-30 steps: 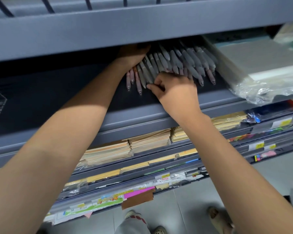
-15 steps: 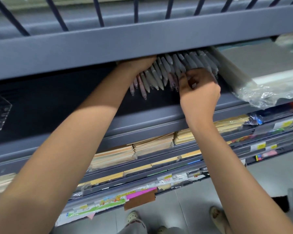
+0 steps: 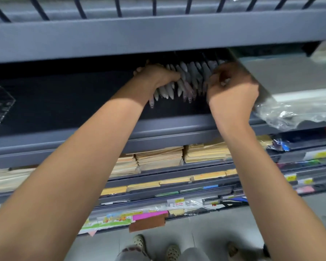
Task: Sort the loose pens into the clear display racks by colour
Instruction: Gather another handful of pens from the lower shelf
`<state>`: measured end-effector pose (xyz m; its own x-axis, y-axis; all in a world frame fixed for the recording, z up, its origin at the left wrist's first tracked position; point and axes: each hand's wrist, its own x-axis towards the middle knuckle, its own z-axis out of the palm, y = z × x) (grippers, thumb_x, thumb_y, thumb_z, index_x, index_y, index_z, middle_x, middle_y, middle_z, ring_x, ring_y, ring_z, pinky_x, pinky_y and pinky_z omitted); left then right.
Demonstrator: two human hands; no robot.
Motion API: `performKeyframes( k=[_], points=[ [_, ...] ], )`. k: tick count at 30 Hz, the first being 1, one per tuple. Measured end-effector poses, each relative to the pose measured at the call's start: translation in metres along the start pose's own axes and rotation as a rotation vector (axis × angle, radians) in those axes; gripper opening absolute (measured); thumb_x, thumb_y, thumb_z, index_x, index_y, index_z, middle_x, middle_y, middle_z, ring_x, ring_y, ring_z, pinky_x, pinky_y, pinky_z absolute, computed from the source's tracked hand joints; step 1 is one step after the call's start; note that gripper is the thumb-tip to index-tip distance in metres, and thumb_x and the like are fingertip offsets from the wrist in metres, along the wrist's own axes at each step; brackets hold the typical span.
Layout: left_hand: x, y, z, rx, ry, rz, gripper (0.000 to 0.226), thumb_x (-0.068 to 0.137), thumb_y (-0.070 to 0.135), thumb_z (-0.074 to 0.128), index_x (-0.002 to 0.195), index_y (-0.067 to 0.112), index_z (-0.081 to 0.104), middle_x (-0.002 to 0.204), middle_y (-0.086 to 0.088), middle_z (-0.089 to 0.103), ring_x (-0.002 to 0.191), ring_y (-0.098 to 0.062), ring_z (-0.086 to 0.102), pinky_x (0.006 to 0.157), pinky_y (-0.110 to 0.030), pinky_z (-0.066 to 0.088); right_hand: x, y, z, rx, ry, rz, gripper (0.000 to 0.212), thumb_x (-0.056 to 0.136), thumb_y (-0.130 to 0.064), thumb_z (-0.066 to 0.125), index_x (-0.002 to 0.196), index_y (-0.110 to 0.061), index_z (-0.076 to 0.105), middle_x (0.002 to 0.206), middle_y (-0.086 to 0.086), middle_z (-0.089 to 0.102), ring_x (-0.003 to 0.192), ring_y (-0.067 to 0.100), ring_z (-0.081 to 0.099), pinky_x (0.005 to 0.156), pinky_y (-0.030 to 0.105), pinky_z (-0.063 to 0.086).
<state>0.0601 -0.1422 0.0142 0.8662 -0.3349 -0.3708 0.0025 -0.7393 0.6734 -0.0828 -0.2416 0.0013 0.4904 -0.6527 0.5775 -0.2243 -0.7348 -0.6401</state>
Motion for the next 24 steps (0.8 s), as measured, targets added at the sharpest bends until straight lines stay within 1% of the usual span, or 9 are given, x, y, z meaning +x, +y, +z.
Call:
performKeyframes(
  k=[2,3,6,11,12,14,16,19,24],
  points=[
    [0.005,0.0,-0.001,0.073,0.003,0.008,0.043,0.083,0.044,0.065,0.098,0.004,0.073,0.105,-0.02,0.071,0.081,-0.032,0.074,0.063,-0.047,0.06,0.024,0.007,-0.005,-0.212,-0.088,-0.017,0.027,0.085,-0.024,0.049,0.099,-0.019,0.071,0.1,0.007,0.072,0.095,0.032,0.066,0.077,0.031,0.049],
    [0.006,0.001,0.0,0.109,0.012,-0.009,0.041,0.082,0.041,0.066,0.098,0.003,0.072,0.105,-0.021,0.07,0.083,-0.031,0.075,0.063,-0.046,0.06,0.034,0.009,-0.006,-0.277,-0.147,-0.01,0.027,0.086,-0.023,0.05,0.102,-0.019,0.072,0.104,0.011,0.071,0.1,0.034,0.065,0.081,0.033,0.049],
    [0.007,0.003,0.005,0.153,0.073,-0.038,0.051,0.079,0.035,0.066,0.117,0.001,0.066,0.141,-0.026,0.051,0.134,-0.045,0.046,0.102,-0.055,0.046,0.055,0.013,-0.004,-0.344,-0.302,-0.011,0.029,0.088,-0.016,0.052,0.108,-0.012,0.072,0.11,0.019,0.069,0.109,0.041,0.06,0.091,0.037,0.048],
    [-0.002,0.007,0.005,0.141,0.13,-0.077,0.069,0.087,0.027,0.058,0.148,0.0,0.04,0.149,-0.026,0.044,0.136,-0.043,0.044,0.109,-0.053,0.041,0.073,0.019,0.006,-0.402,-0.438,-0.061,0.033,0.09,-0.026,0.051,0.112,-0.009,0.069,0.118,0.022,0.065,0.113,0.043,0.058,0.093,0.037,0.048],
    [-0.002,0.007,0.002,0.16,0.119,-0.062,0.06,0.089,0.027,0.058,0.141,-0.001,0.048,0.144,-0.027,0.05,0.127,-0.041,0.054,0.104,-0.05,0.046,0.075,0.02,0.008,-0.405,-0.454,-0.077,0.034,0.091,-0.029,0.05,0.113,-0.009,0.068,0.119,0.022,0.065,0.113,0.043,0.058,0.092,0.036,0.048],
    [-0.002,0.006,-0.003,0.208,0.071,-0.03,0.033,0.091,0.028,0.059,0.101,-0.003,0.065,0.103,-0.029,0.071,0.073,-0.034,0.072,0.065,-0.038,0.059,0.081,0.021,0.012,-0.395,-0.483,-0.123,0.037,0.092,-0.035,0.05,0.112,-0.008,0.066,0.117,0.021,0.065,0.112,0.042,0.059,0.089,0.034,0.047],
    [-0.006,0.007,-0.009,0.281,0.037,-0.04,0.042,0.095,0.033,0.059,0.073,-0.002,0.06,0.05,-0.02,0.064,0.032,-0.029,0.059,0.033,-0.033,0.048,0.084,0.02,0.015,-0.381,-0.5,-0.151,0.039,0.093,-0.038,0.049,0.111,-0.007,0.064,0.116,0.021,0.065,0.11,0.04,0.06,0.084,0.032,0.045],
    [-0.007,0.007,-0.014,0.331,-0.017,-0.058,0.055,0.097,0.048,0.052,0.07,0.001,0.063,0.045,-0.016,0.062,0.035,-0.03,0.062,0.031,-0.039,0.048,0.087,0.018,0.018,-0.393,-0.516,-0.153,0.04,0.095,-0.032,0.049,0.121,-0.003,0.057,0.124,0.025,0.059,0.115,0.043,0.056,0.082,0.034,0.041],
    [-0.012,0.008,-0.024,0.496,0.011,-0.047,0.061,0.09,0.062,0.06,0.076,0.002,0.066,0.051,-0.013,0.067,0.044,-0.028,0.067,0.044,-0.029,0.052,0.088,0.008,0.013,-0.405,-0.592,-0.126,0.047,0.095,-0.017,0.048,0.138,0.001,0.042,0.141,0.029,0.044,0.13,0.045,0.043,0.104,0.041,0.038]
  ],
)
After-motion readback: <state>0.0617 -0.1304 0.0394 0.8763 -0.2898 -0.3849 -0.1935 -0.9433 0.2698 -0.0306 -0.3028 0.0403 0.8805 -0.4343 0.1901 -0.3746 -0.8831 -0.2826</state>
